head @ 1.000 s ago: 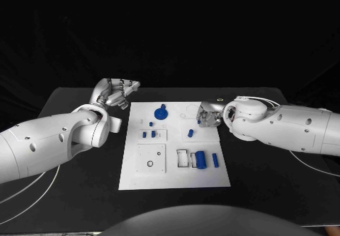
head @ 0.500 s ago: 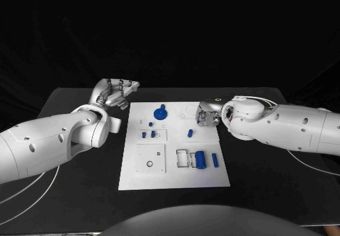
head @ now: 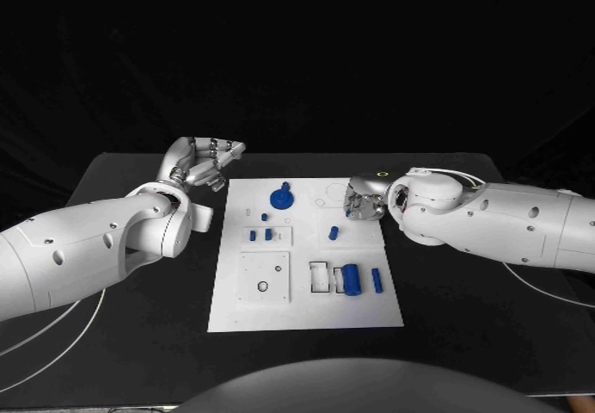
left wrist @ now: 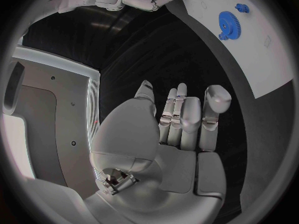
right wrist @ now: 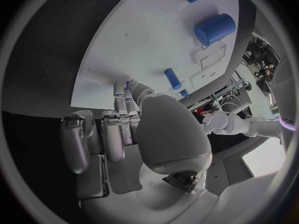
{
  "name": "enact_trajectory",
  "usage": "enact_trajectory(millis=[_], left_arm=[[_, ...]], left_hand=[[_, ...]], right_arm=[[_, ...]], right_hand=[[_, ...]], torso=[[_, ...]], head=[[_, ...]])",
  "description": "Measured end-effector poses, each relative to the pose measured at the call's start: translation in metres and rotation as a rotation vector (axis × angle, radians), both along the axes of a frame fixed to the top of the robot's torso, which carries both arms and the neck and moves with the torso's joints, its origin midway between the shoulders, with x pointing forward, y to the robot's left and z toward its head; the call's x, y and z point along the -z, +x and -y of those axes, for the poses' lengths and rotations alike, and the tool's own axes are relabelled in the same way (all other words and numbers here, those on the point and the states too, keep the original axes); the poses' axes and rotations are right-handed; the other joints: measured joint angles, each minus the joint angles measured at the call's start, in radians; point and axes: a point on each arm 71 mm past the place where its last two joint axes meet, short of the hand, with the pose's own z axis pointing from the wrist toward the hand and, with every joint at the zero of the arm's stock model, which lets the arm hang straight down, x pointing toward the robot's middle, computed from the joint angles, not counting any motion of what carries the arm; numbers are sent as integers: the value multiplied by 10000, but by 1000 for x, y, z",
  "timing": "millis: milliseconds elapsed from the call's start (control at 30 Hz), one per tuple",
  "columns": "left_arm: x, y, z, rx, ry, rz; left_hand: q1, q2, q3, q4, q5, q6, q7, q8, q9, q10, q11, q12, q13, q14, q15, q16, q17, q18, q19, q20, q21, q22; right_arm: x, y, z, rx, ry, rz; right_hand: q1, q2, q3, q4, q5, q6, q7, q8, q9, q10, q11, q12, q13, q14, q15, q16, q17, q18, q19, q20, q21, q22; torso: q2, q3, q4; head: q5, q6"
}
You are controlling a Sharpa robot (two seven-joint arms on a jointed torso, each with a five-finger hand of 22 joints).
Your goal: Assemble the parts on the task board
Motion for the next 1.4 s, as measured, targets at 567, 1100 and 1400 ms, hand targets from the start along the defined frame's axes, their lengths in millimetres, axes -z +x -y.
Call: enact_trajectory(millis=[567,1100,1400], left_arm=[[0,0,0,-7,2,0],[0,0,-1,-20,8,1],[0,0,-1,-30,11,2]], left_hand=[[39,38,0,0,0,0,0,0,0,0,0,0,-1,0,0,0,-8,-1,-38,37,0,-1],[39,38,0,0,0,1,1,0,0,0,0,0,-2,0,0,1,-8,0,-37,37,-38,-1],[39,38,0,0,0,1,1,0,0,0,0,0,-2,0,0,1,-7,0,-37,37,-38,-1]], right_arm=[[2,-1,-1,20,87,132],[2,-7,0,-12,426,320],[1,-8,1,47,687,438]], right_hand=[[-1,-1,55,-55,-5,434,30,131,40,445,-15,-76,6,35,-35,0,-2,-1,0,-72,0,-2],[146,-145,204,-208,1144,682,181,117,53,855,38,-228,-4,-5,4,0,-3,-1,0,-71,0,-4],[113,-201,204,-208,1164,754,216,133,59,856,39,-228,-4,22,29,0,-4,-1,0,-71,0,-5]], torso=[[-1,0,0],[-1,0,-6],[0,-1,-6]], head=[[25,13],[39,-10],[37,-12]])
